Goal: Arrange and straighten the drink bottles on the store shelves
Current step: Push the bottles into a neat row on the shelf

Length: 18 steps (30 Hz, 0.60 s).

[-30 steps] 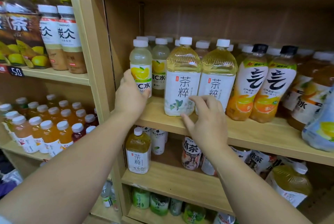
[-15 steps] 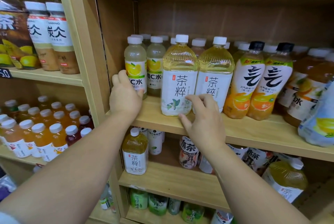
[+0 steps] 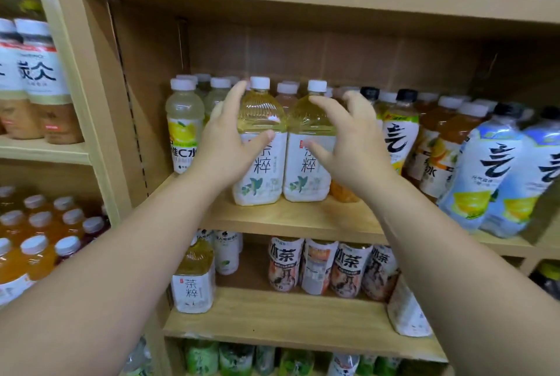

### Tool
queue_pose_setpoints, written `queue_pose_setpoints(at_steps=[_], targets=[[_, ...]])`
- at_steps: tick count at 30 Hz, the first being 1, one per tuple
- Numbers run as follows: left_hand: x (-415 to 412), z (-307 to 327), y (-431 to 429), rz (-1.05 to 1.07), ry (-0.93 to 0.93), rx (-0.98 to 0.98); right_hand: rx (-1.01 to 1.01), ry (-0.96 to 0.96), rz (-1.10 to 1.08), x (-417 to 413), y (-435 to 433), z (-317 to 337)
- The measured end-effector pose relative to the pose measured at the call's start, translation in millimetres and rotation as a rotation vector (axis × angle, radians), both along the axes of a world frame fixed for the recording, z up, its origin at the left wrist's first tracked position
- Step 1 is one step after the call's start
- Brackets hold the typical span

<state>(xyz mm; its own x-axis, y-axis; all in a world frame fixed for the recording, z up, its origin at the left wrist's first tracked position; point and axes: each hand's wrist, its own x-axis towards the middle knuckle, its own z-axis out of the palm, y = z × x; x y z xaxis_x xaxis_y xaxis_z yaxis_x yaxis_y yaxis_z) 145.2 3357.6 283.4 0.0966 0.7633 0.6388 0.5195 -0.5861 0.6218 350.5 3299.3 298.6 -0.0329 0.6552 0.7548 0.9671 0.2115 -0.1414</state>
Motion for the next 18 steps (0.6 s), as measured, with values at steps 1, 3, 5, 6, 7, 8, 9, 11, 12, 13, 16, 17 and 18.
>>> queue_pose_setpoints(at_steps=[1,3,5,6,7,8,9,11,12,13,16,17,18], targets=[[2.4,-1.8,2.1,-0.019,0.01,-0.007,-0.057,-0.111,-0.047,-1.4,2.6,5.9],[4.0,-6.5,4.3,-0.034,0.009,-0.013,-0.126,-0.267,-0.129,-3.2,9.7,10.8],[2.9,-7.8,4.7,-0.038,0.003,0.0,-0.162,-0.32,-0.167,-3.3,15.3,10.1],[1.8,-7.2,4.5,-0.043,-0.007,0.001,-0.174,-0.32,-0.173,-3.3,16.9,9.1],[0.5,-6.0,3.7,-0.052,-0.023,-0.007,-0.177,-0.307,-0.171,-3.6,17.5,8.3],[-1.0,-4.6,3.3,-0.063,-0.041,-0.021,-0.173,-0.287,-0.165,-4.2,17.1,8.2],[-2.6,-3.7,4.1,-0.073,-0.057,-0.038,-0.17,-0.265,-0.156,-5.8,15.2,9.3],[-5.0,-4.3,6.9,-0.069,-0.075,-0.077,-0.173,-0.22,-0.126,-8.6,9.3,10.4],[-5.5,-5.3,7.5,-0.057,-0.08,-0.088,-0.165,-0.193,-0.101,-9.3,5.9,9.4],[-5.5,-6.6,7.7,-0.041,-0.086,-0.088,-0.146,-0.161,-0.07,-9.4,2.2,7.6],[-7.8,-8.9,7.0,-0.019,-0.137,-0.082,-0.07,-0.06,0.038,-6.6,-6.7,-3.2],[-9.2,-9.1,7.7,-0.027,-0.153,-0.087,-0.047,-0.034,0.072,-4.8,-8.7,-7.3],[-10.8,-8.6,7.9,-0.041,-0.153,-0.101,-0.026,-0.017,0.102,-3.2,-10.3,-10.9]])
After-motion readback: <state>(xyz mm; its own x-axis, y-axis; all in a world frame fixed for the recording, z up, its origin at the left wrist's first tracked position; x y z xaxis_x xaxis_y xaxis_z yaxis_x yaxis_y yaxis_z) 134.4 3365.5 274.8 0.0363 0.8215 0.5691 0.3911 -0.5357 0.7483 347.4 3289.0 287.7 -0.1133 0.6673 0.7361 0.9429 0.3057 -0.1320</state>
